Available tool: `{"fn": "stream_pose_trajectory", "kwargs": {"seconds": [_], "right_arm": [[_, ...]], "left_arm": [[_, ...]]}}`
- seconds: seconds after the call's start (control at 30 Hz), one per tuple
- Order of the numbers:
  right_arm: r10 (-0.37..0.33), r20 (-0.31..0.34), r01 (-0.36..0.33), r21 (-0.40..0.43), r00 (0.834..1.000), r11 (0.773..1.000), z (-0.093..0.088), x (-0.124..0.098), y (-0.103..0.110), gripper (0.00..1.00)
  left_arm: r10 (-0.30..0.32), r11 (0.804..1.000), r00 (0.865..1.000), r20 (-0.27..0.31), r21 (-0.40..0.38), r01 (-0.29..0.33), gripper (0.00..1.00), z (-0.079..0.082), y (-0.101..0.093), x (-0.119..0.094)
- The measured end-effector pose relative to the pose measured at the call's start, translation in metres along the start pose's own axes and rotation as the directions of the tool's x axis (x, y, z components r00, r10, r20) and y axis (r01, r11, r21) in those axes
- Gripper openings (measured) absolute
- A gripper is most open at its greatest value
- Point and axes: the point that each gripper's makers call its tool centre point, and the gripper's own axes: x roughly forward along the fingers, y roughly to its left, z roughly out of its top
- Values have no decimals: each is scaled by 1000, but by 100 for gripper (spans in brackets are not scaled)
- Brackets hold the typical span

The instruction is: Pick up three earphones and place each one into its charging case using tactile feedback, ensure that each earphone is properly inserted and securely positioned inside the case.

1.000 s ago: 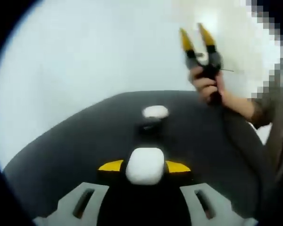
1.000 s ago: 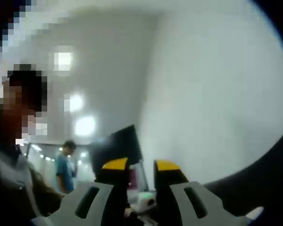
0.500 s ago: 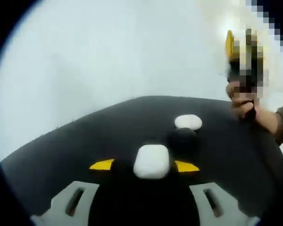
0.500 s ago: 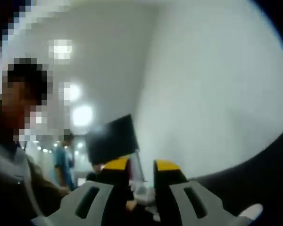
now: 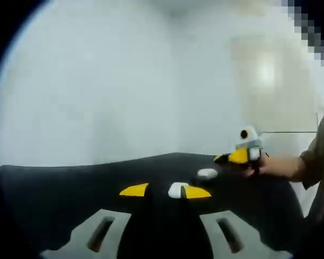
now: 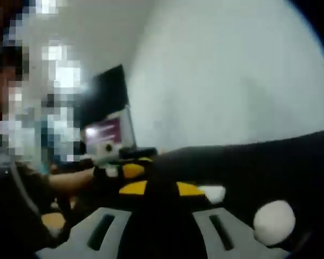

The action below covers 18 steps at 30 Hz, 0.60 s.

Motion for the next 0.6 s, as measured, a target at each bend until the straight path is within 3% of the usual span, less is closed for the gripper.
{"fn": "stream_pose_trajectory", "kwargs": {"seconds": [0.1, 0.23, 0.33, 0.43, 0.53, 0.6], "right_arm": [[-16, -41, 16, -5, 999, 1000, -12, 2, -7, 19], [-76, -101, 73, -35, 992, 997, -27, -2, -22, 17], [-52, -49, 50, -27, 997, 998, -20, -2, -19, 15], [-55, -34, 54, -20, 998, 998, -18, -4, -18, 15], [-127, -89, 124, -41, 988, 991, -27, -5, -28, 14], [-125, -106, 117, -78, 986, 990, -30, -3, -23, 12]], "left_arm": [[-23, 999, 1000, -20, 25, 23, 22, -13, -6, -2], [6, 995, 999, -46, 102, -1, 22, -20, -7, 4], [-14, 995, 998, -68, 94, 20, 22, -25, -11, 4], [-19, 997, 999, -41, 78, 22, 22, -20, -15, 2], [-18, 997, 999, -37, 74, 21, 22, -20, -16, 3], [-16, 996, 999, -40, 88, 20, 22, -21, -18, 4]]}}
